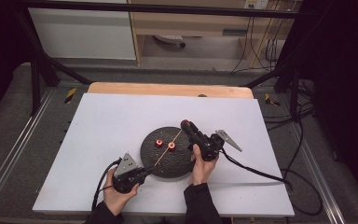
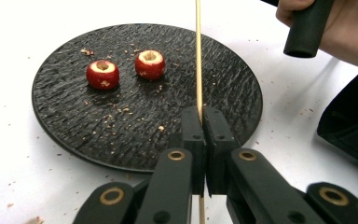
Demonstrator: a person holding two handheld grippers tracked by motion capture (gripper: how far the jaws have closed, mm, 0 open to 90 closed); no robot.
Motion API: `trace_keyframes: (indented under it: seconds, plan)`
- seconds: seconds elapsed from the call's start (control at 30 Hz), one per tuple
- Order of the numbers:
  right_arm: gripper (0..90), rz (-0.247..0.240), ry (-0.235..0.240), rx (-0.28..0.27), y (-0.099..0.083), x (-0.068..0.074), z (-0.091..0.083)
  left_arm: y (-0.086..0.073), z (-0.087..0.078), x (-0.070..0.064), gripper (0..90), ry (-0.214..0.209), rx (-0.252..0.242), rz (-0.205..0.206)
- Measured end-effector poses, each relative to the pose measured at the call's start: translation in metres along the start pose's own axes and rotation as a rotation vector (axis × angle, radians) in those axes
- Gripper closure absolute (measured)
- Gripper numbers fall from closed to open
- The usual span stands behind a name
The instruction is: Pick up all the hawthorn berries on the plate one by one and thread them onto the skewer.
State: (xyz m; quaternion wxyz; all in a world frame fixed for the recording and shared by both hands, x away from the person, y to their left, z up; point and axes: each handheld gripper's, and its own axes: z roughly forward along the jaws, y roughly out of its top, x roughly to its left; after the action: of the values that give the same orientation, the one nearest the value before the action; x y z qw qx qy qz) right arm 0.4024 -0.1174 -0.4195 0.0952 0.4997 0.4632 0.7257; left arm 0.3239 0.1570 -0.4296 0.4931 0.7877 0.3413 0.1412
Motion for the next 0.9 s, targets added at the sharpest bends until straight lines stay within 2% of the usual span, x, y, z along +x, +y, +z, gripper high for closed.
trace_keyframes:
  seconds: [0.53,0.9]
  plan:
    - [61.4,-0.007,0.019,0.021,-0.01,0.001,-0.003,0.013,0.014,-0.009,88.0,0.016,-0.019,-0.039]
    - [61.4,-0.008,0.028,0.033,-0.014,0.004,-0.007,0.026,0.02,-0.01,88.0,0.014,-0.026,-0.035]
